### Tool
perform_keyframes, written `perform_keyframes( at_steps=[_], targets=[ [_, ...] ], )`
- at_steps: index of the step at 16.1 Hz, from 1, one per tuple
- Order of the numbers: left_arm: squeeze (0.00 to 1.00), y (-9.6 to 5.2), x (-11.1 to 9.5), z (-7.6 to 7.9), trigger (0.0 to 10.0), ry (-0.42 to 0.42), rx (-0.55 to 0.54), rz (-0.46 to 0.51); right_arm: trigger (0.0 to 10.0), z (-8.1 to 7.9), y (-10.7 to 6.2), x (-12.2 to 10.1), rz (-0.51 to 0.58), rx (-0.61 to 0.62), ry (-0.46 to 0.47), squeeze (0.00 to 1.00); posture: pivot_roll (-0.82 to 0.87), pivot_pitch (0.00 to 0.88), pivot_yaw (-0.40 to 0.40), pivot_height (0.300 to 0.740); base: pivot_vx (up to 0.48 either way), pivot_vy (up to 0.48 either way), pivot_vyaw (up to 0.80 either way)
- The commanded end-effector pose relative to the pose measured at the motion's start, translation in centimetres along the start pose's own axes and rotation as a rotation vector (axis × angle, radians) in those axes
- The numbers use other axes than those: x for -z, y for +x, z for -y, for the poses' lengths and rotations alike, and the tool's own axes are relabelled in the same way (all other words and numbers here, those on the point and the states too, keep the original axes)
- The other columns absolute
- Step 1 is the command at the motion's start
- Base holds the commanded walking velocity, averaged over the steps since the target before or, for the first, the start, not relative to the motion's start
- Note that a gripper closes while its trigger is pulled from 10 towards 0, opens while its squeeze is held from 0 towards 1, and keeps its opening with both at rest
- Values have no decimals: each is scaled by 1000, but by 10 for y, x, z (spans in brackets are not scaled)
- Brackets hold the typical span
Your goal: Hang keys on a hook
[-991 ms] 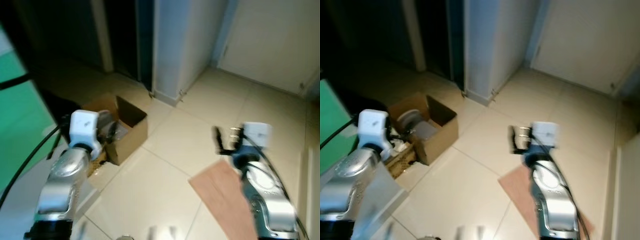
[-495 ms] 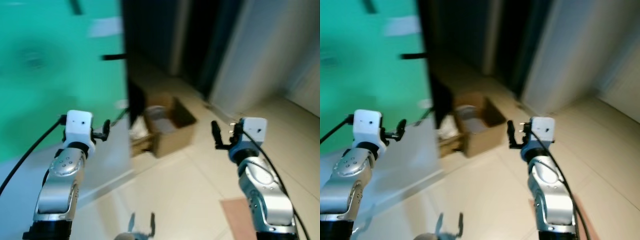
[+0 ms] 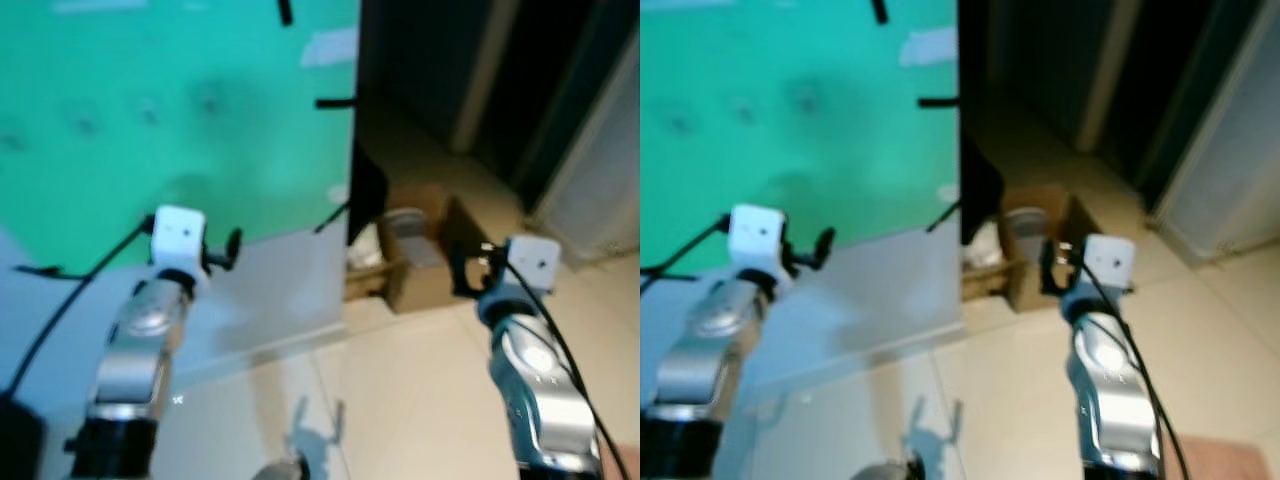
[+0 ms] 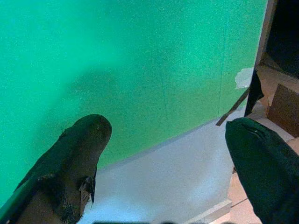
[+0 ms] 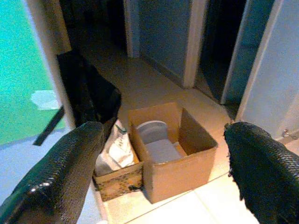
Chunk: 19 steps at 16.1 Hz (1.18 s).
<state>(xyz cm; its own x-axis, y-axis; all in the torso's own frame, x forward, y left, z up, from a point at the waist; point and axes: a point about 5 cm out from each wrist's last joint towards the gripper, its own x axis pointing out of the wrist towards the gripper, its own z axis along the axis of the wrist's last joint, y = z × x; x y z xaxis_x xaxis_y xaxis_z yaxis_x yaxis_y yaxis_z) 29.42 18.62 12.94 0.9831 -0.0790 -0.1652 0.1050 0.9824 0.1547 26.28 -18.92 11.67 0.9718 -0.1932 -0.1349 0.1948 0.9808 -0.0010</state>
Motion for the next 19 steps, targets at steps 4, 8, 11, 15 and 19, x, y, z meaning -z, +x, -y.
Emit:
perform_keyframes(
  at_steps=[4,8,11,15,19],
  targets=[
    [1000,-2,-2,-7,10000,65,-19,26,10000,-11,5,0,-7,-41,-74,1000,-44,0,6,740,0,0,800],
    [1000,-4,-2,-5,10000,80,-12,42,10000,-14,11,-2,-16,-49,-55,1000,-39,0,-4,740,0,-244,800],
    [1000,-2,-2,-4,10000,85,-10,45,10000,-13,11,-2,-19,-51,-57,1000,-43,0,-4,740,0,-344,800],
    [1000,-2,-1,-1,10000,75,-5,34,10000,-15,13,-2,-27,-72,-55,1000,-40,0,-12,740,0,0,800],
    [1000,-2,-1,1,10000,94,-21,43,10000,-13,14,-4,-27,-82,-74,1000,-45,0,-24,740,0,0,800]
  ],
)
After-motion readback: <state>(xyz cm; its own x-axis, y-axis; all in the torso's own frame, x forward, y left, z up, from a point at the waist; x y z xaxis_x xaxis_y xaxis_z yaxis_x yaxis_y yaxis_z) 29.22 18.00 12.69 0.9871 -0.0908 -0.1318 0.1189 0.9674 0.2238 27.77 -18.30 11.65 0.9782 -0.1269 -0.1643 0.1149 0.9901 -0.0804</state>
